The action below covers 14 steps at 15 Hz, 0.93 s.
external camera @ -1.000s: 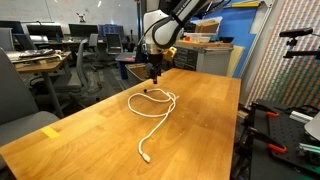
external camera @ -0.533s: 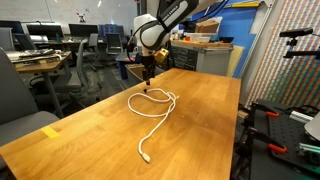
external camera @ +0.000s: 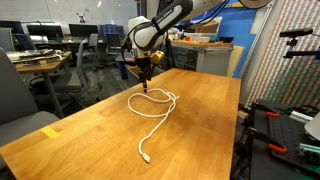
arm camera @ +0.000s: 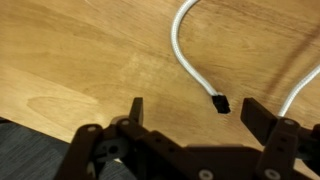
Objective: Tie a knot using the rope
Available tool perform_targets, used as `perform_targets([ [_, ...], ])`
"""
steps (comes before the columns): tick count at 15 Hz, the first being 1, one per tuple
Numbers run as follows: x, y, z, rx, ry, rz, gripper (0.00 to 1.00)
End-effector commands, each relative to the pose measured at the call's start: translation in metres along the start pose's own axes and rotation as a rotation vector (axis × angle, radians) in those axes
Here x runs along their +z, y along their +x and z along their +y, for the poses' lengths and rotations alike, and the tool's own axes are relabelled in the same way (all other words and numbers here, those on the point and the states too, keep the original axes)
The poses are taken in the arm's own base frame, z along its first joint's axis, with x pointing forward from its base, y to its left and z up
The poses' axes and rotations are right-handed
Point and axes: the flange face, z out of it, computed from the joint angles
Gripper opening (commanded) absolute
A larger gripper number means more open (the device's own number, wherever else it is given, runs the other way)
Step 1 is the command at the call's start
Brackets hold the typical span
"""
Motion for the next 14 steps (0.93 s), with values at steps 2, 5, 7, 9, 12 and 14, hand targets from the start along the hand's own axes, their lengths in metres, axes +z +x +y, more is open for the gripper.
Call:
perform_targets([
  [2, -0.007, 0.01, -0.012, -0.087, 0.01, 0.007, 0.96],
  [5, -0.002, 0.012, -0.023, -0.111, 0.003, -0.003, 0.96],
  [7, 0.007, 0.014, -0.03, -0.1, -0.007, -0.011, 0.95],
  [9, 0.022, 0.011, -0.033, -0.085, -0.001, -0.053, 0.95],
  [12, 0.043, 0.006, -0.037, -0.063, 0.003, -0.094, 0.82],
  [14, 0.045, 0.006, -0.038, -0.046, 0.006, -0.096, 0.62],
])
